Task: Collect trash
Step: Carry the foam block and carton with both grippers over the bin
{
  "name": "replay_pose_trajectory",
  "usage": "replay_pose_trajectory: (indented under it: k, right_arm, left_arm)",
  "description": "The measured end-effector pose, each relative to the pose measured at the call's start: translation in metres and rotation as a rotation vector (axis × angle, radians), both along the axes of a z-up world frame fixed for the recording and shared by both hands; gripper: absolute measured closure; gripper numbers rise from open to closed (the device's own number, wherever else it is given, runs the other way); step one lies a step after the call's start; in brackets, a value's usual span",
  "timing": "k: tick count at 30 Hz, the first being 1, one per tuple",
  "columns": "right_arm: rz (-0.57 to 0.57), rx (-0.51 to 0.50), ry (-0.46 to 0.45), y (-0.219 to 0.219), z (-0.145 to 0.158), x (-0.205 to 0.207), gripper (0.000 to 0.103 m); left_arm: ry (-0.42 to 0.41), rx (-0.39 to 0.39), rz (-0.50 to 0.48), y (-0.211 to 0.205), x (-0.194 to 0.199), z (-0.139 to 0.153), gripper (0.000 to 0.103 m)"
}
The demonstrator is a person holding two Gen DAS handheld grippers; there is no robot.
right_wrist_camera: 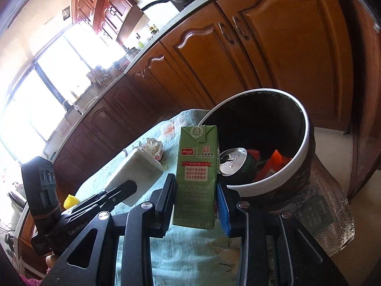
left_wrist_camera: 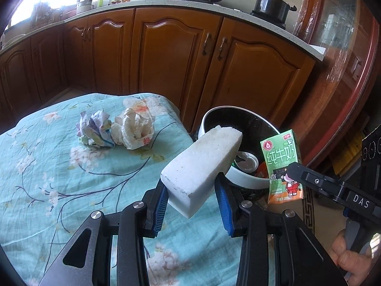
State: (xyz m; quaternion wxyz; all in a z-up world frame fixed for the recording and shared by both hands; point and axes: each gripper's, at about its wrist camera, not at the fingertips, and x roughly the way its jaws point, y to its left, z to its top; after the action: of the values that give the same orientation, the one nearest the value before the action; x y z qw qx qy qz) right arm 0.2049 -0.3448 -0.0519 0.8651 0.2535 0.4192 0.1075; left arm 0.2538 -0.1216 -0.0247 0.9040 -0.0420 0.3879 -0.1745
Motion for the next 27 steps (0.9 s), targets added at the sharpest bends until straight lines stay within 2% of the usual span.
replay_pose_trajectory:
  k: [17, 27]
  right_arm:
    - [-0.079, -0.028, -0.008, -0.046, 0.001, 0.007, 0.070]
    - [-0.095, -0.053, 0.011, -0.059, -0.003, 0.027, 0.070]
  left_arm:
    - [-0.003, 0.021, -0.053, -0.052, 0.038, -0.002, 0.066]
    - [0.007, 0.026, -0.058, -0.070, 0.064, -0.005, 0.065]
